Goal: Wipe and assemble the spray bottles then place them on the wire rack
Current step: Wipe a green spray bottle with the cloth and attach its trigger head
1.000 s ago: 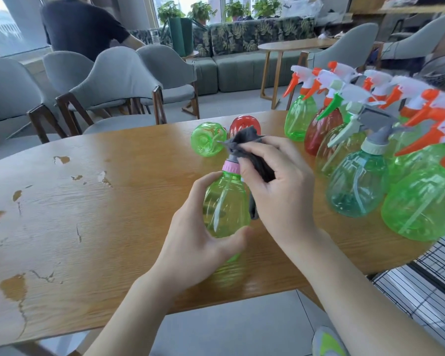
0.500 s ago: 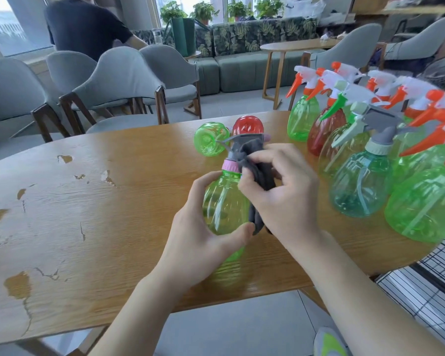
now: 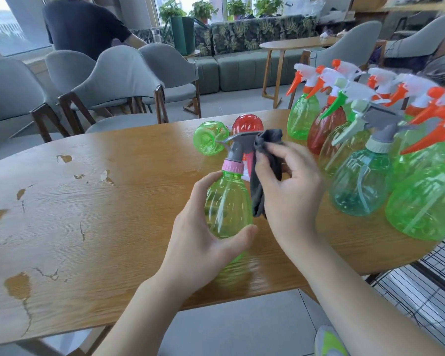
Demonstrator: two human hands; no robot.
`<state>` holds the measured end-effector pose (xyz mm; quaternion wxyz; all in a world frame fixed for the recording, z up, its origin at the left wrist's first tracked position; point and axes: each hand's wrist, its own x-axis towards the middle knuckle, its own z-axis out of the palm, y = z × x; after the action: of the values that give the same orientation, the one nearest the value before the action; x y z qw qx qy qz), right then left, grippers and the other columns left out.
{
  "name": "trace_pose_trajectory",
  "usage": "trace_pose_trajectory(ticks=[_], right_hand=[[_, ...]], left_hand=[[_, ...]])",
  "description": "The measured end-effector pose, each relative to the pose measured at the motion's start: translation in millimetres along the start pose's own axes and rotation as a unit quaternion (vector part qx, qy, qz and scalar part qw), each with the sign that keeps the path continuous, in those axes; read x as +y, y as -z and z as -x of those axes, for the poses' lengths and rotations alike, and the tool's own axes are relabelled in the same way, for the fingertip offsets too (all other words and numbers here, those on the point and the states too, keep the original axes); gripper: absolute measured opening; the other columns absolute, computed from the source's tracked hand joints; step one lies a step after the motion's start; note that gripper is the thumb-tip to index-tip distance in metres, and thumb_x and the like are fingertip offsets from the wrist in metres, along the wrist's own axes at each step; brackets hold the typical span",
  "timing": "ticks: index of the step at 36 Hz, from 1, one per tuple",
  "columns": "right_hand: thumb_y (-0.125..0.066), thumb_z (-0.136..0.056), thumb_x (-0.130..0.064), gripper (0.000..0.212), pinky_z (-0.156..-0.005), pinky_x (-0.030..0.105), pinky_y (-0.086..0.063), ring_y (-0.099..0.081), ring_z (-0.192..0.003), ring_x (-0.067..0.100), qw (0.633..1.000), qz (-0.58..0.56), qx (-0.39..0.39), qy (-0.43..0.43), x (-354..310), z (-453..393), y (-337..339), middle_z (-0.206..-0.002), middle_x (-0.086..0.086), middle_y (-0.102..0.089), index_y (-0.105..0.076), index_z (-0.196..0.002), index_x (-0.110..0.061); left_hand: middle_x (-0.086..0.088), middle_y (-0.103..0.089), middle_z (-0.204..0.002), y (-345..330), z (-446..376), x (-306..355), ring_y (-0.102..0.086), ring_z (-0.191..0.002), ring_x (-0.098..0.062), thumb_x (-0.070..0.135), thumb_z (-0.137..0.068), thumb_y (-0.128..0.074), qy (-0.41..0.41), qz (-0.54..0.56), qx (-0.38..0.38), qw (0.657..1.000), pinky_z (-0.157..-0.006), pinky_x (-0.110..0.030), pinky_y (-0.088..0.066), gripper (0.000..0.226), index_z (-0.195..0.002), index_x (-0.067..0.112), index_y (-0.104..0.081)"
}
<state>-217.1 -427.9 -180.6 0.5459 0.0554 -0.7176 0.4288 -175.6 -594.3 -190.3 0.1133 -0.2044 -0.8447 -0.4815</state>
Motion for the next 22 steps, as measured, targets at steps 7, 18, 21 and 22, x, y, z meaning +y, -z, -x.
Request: trace_pose_trajectory(ticks=[7, 18, 21, 22], right_hand=[[-0.079, -0.084, -0.001, 0.015, -0.083, 0.015, -0.052, -0.067, -0.091, 0.015, 0.997, 0.044, -0.042, 0.056, 5, 10, 1, -0.101, 0.011, -0.072, -0.078, -0.099, -0.002], [-0.074, -0.086, -0.002, 0.019, -0.088, 0.035, -0.058, -0.07, -0.099, 0.029, 0.981, 0.085, -0.126, 0.119, 15, 12, 4, -0.11, 0.013, -0.072, -0.08, -0.104, -0.003], [-0.078, -0.077, 0.001, 0.02, -0.086, 0.029, -0.054, -0.069, -0.093, 0.026, 0.972, 0.11, -0.181, 0.107, 21, 16, 5, -0.103, 0.01, -0.073, -0.081, -0.095, -0.006], [-0.08, -0.075, 0.001, 0.021, -0.083, 0.027, -0.053, -0.069, -0.09, 0.023, 0.972, 0.109, -0.188, 0.084, 21, 16, 6, -0.1, 0.008, -0.072, -0.081, -0.093, -0.007]], left_hand=[[0.041, -0.056, -0.123, -1, 0, 1, -0.055, -0.116, 0.014, 0.048, -0.073, -0.09, 0.023, 0.019, 0.013, 0.999, -0.086, 0.0, -0.038, 0.083, -0.139, 0.05, -0.039], [0.03, -0.065, -0.122, 2, 0, -3, -0.062, -0.116, 0.003, 0.049, -0.071, -0.085, 0.051, 0.066, 0.025, 0.996, -0.092, -0.012, -0.047, 0.081, -0.139, 0.048, -0.042], [0.015, -0.07, -0.123, 8, -2, -10, -0.068, -0.116, -0.012, 0.052, -0.069, -0.088, 0.068, 0.095, 0.035, 0.993, -0.101, -0.045, -0.053, 0.082, -0.138, 0.048, -0.044], [0.012, -0.07, -0.123, 11, -3, -11, -0.068, -0.115, -0.015, 0.054, -0.068, -0.087, 0.072, 0.1, 0.034, 0.992, -0.101, -0.051, -0.054, 0.083, -0.138, 0.049, -0.044]])
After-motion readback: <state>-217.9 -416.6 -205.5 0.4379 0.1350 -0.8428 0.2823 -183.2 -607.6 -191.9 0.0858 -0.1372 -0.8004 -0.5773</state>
